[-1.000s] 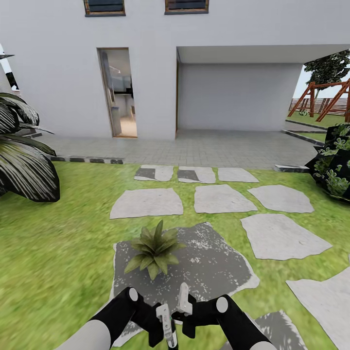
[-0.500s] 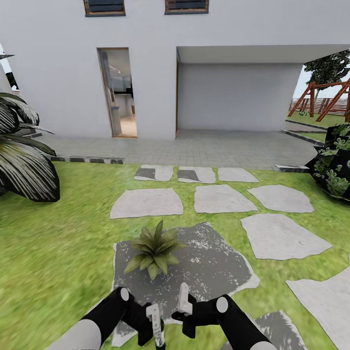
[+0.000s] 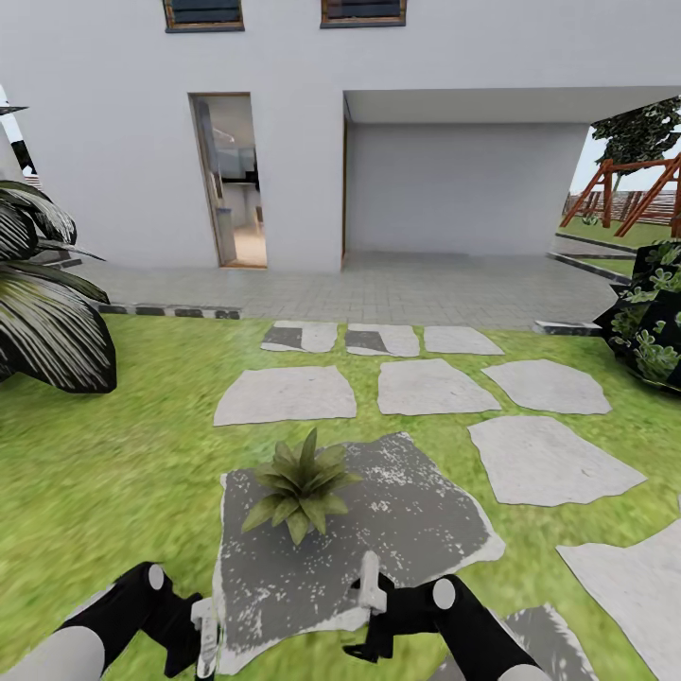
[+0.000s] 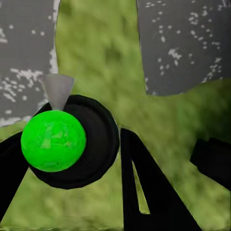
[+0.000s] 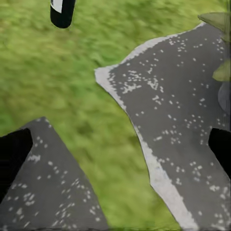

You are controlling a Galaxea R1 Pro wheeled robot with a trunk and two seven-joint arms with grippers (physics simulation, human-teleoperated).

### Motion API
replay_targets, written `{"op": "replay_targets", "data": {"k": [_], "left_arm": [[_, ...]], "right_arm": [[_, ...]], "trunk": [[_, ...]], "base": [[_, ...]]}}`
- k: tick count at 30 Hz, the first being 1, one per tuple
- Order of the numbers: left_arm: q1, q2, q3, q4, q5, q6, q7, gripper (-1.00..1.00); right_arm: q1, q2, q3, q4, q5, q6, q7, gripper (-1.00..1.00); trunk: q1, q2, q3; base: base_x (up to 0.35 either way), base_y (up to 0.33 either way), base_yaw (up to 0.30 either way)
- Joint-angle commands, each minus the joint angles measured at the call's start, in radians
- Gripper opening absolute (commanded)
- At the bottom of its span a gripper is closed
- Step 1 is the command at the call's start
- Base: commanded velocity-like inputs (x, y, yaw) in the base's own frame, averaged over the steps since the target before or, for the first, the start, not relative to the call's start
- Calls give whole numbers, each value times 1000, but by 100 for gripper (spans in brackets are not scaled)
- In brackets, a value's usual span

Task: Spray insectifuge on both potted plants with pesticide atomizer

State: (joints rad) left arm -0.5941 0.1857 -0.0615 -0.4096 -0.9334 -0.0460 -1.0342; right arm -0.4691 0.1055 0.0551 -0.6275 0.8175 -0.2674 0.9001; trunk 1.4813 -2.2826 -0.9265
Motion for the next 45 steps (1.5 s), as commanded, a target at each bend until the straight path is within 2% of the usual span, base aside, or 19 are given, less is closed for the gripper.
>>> {"op": "replay_targets", "data": {"k": [1,4,5,7,9,10,12,14,16,20,22,25,29,31,33,34,36,45], "left_arm": [[0,13,-1,-2,1,-4,-1,-100],[-1,40,13,-2,13,2,7,-100],[-1,45,35,-2,23,3,12,-100],[-1,48,93,2,38,4,26,-100],[-1,43,178,9,43,7,68,-100],[-1,41,201,10,44,9,83,-100],[-1,36,239,11,46,40,108,-100],[-1,34,251,10,47,119,113,-100],[-1,29,256,7,48,210,114,-100],[-1,-12,254,7,44,326,122,-100],[-1,-16,252,8,44,339,124,-100],[-1,-17,256,1,44,353,123,-100],[-2,-18,253,-5,44,426,123,-100],[-3,-18,253,-6,44,441,125,-100],[-3,-18,254,-5,43,447,127,-100],[-3,-18,255,-5,43,447,127,-100],[-3,-18,254,-5,43,449,128,-100],[-3,-16,250,-6,42,489,129,-100]], "right_arm": [[0,-5,-3,-1,9,-6,0,100],[0,-19,-6,-2,6,-7,-29,100],[0,-31,-21,-1,4,-7,-76,100],[1,-43,-99,16,1,-6,-194,100],[2,-47,-246,75,0,-7,-332,100],[2,-48,-301,97,0,-7,-373,100],[8,-50,-471,177,1,-8,-485,100],[13,-58,-584,242,2,-10,-589,100],[19,-66,-639,274,3,-11,-701,100],[53,-70,-666,288,1,-12,-890,100],[56,-70,-672,285,0,-11,-919,100],[57,-72,-677,281,0,-8,-927,100],[58,-72,-678,283,0,-6,-929,100],[58,-71,-686,283,-2,-7,-929,100],[58,-67,-772,287,-21,-7,-929,100],[58,-66,-798,287,-27,-8,-929,100],[58,-69,-817,288,-30,-8,-929,100],[58,-77,-830,335,-32,-9,-928,100]], "trunk": [[0,0,-1],[0,0,-1],[0,0,-1],[0,0,-1],[0,0,-1],[0,0,-1],[0,0,-1],[0,0,-1],[0,0,-1],[0,0,-1],[0,0,-1],[0,0,-1],[0,0,-1],[0,0,-1],[0,0,-1],[0,0,-1],[0,0,-1],[0,0,-1]], "base": [[0,0,0],[0,0,0],[0,0,0],[0,0,0],[0,0,0],[0,0,0],[0,0,0],[0,0,0],[0,0,0],[0,0,0],[0,0,0],[21,0,0],[218,41,0],[291,106,0],[302,131,0],[303,135,0],[303,137,0],[310,87,0]]}}
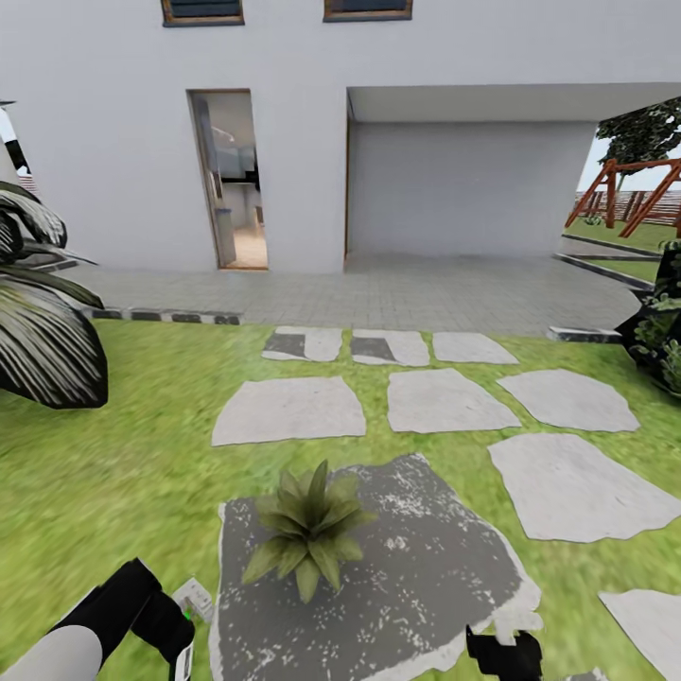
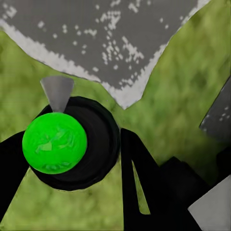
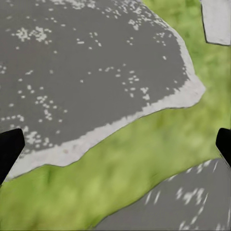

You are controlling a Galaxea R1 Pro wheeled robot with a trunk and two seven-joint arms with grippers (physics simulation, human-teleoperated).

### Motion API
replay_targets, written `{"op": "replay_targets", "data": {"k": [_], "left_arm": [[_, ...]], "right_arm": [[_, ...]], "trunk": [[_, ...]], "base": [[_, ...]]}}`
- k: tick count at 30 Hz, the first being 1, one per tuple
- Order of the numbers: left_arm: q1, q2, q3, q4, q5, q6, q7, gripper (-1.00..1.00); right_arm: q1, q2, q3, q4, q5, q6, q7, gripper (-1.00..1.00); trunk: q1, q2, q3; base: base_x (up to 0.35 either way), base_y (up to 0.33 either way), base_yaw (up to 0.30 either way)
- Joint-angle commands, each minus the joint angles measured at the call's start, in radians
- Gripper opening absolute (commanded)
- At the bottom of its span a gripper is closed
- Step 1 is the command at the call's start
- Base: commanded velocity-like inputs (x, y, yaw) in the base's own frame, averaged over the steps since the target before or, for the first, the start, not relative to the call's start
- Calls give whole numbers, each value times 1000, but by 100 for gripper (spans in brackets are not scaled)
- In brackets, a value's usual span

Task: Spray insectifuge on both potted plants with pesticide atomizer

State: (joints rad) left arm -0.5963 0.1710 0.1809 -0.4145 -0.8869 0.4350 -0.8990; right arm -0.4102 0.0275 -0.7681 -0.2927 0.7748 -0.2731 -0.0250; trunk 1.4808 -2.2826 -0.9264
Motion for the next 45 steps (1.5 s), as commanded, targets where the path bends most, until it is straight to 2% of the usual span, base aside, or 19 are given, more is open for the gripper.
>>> {"op": "replay_targets", "data": {"k": [1,6,13,18,30,35,45], "left_arm": [[0,-1,8,-2,-4,9,-6,-100],[-2,-2,6,-4,-7,11,9,-100],[-9,7,5,-3,-10,16,9,-100],[-8,9,-8,-2,-18,15,9,-100],[-3,11,-7,-3,-21,16,12,-100],[-3,12,-9,-3,-21,19,12,-100],[-3,11,-9,-1,-22,19,12,-100]], "right_arm": [[-1,-1,-7,1,11,-4,-2,100],[-1,-4,-7,1,12,-5,0,100],[-1,-5,-7,1,11,-5,-4,100],[-1,-5,-7,1,12,-5,-2,100],[-1,-5,-6,1,12,-5,-2,100],[-1,-5,-7,1,11,-5,-4,100],[-1,-3,-7,1,11,-5,-4,100]], "trunk": [[0,0,-1],[0,0,-1],[0,0,-1],[0,0,-1],[0,0,-1],[0,0,-1],[0,0,-1]], "base": [[325,9,0],[288,21,-138],[25,5,-264],[0,0,-27],[-20,4,-67],[-63,235,-230],[-2,207,-10]]}}
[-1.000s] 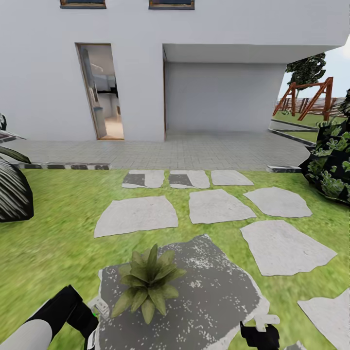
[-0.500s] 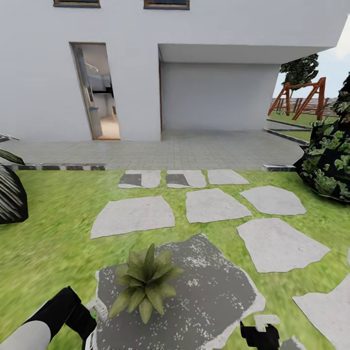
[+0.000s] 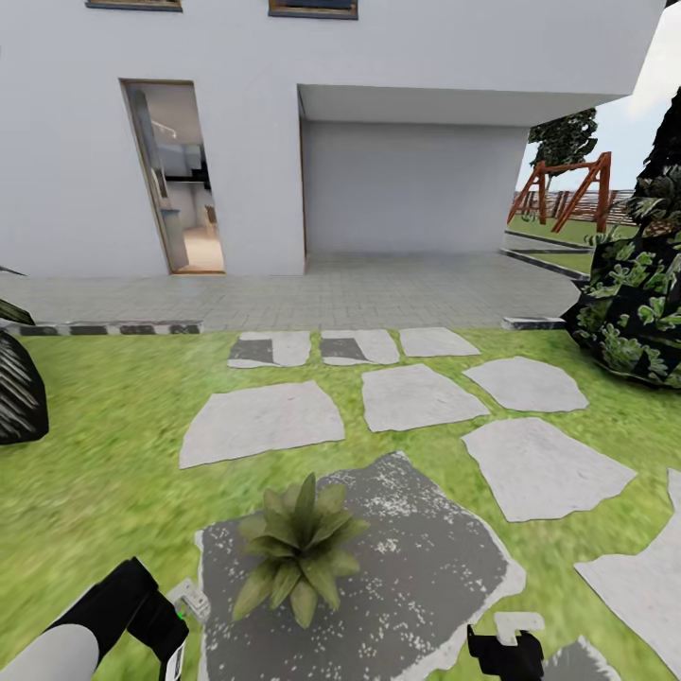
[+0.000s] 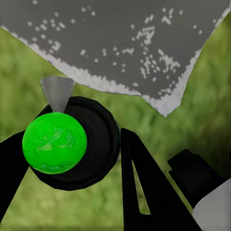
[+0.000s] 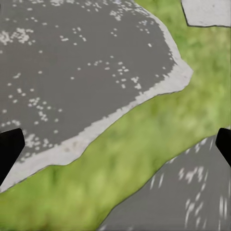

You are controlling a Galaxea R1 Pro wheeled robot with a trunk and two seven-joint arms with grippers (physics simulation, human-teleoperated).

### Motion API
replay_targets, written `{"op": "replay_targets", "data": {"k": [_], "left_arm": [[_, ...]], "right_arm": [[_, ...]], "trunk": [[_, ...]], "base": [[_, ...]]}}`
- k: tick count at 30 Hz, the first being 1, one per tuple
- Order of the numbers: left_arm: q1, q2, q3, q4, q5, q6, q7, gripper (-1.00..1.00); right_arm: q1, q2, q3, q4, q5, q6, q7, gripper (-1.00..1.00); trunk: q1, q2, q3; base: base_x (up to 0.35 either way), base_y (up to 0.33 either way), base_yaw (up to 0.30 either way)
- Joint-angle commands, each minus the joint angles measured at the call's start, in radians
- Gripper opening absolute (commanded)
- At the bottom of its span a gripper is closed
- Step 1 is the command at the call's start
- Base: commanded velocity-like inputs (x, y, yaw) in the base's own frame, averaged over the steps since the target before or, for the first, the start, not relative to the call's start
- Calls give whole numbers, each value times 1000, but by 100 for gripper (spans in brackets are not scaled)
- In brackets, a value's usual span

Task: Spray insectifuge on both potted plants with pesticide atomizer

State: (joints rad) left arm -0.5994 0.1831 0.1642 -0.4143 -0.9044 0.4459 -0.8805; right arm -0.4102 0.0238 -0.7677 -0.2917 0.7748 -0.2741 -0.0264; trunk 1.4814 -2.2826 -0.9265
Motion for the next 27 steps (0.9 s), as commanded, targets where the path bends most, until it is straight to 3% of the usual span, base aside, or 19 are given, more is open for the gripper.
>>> {"op": "replay_targets", "data": {"k": [1,12,18,21,23,25,27], "left_arm": [[0,-2,8,-1,-4,8,-6,-100],[-12,-10,11,-3,-4,26,92,-100],[-16,-11,10,-33,-1,54,87,-100],[-16,0,10,-41,-3,49,46,-100],[-17,3,1,-58,-38,48,-14,-100],[-18,0,-21,-135,-156,55,-145,-100],[-18,-7,-27,-201,-229,58,-268,-100]], "right_arm": [[-1,1,-7,0,11,-4,-3,100],[-1,-1,-7,0,13,-2,2,100],[-1,-2,-6,0,16,-2,2,100],[-1,-4,-7,0,16,-2,2,100],[-1,-10,-6,0,16,-2,2,100],[-1,-18,-6,0,17,-2,1,100],[-1,-24,-6,1,17,-2,1,100]], "trunk": [[0,0,-1],[0,0,-1],[0,0,-1],[0,0,-1],[0,0,-1],[0,0,-1],[0,0,-1]], "base": [[-80,85,0],[-15,46,0],[0,0,0],[0,0,0],[0,0,0],[0,0,0],[0,0,0]]}}
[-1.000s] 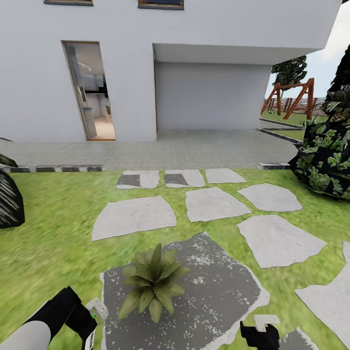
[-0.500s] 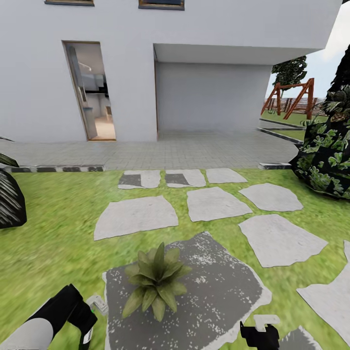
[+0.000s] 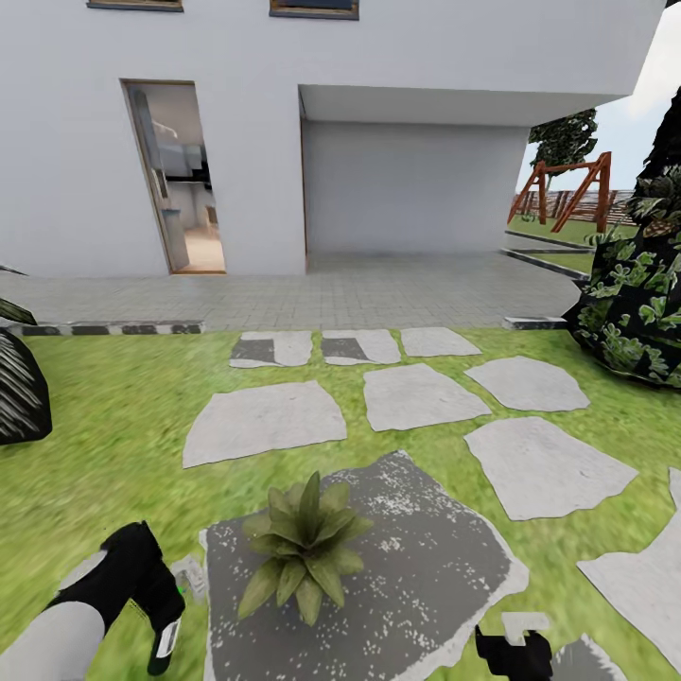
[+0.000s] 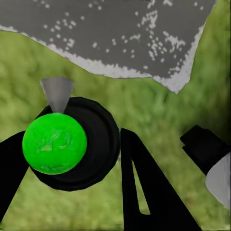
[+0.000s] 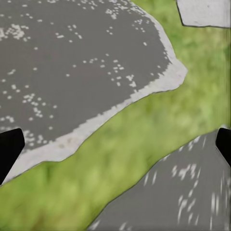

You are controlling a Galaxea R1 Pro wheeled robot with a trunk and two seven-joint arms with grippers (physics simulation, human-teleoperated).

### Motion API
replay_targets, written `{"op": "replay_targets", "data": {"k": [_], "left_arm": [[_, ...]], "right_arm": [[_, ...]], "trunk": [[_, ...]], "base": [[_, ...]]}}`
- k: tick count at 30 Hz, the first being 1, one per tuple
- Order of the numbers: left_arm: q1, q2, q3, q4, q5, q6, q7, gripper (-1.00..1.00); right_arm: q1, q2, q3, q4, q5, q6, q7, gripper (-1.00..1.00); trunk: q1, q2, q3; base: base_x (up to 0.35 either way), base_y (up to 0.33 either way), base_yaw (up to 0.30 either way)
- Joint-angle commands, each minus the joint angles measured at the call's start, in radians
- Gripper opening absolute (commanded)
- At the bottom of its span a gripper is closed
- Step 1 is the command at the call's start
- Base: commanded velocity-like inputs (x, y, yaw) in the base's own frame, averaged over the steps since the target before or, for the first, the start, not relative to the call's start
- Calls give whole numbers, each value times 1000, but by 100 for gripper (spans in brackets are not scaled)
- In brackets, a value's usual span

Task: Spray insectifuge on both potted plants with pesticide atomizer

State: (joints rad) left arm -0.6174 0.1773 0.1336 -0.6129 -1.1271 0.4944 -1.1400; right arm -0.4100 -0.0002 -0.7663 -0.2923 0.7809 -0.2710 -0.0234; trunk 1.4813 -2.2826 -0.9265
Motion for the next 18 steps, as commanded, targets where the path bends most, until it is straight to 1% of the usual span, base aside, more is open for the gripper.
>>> {"op": "replay_targets", "data": {"k": [1,2,3,6,7,8,10,13,16,18], "left_arm": [[-1,-4,3,-43,-41,10,-60,-100],[-1,-5,2,-85,-68,12,-95,-100],[-3,-4,1,-104,-77,15,-107,-100],[-32,-7,-1,-121,-97,32,-122,-100],[-43,-9,0,-122,-110,35,-124,-100],[-51,-14,-1,-120,-131,37,-133,-100],[-56,-27,-1,-121,-157,38,-156,-100],[-57,-29,-1,-122,-171,39,-179,-100],[-44,-19,3,-111,-173,37,-170,-100],[-36,-23,2,-108,-173,36,-153,-100]], "right_arm": [[-1,-1,-7,2,11,-5,-2,100],[-1,-3,-7,2,11,-5,-2,100],[-1,-4,-7,2,11,-5,-2,100],[-1,-4,-7,2,11,-5,-3,100],[-1,-4,-7,2,11,-5,-3,100],[-1,-4,-7,2,11,-5,-3,100],[-1,-4,-7,2,11,-5,-3,100],[-1,-4,-7,2,11,-5,-4,100],[-1,-4,-7,2,11,-5,-3,100],[-1,-4,-7,2,11,-5,-4,100]], "trunk": [[0,0,-1],[0,0,-1],[0,0,-1],[0,0,-1],[0,0,-1],[0,0,-1],[0,0,-1],[0,0,-1],[0,0,-1],[0,0,-1]], "base": [[0,0,0],[0,0,0],[0,0,0],[0,0,0],[0,0,0],[0,0,0],[0,0,0],[0,0,0],[0,0,0],[0,0,0]]}}
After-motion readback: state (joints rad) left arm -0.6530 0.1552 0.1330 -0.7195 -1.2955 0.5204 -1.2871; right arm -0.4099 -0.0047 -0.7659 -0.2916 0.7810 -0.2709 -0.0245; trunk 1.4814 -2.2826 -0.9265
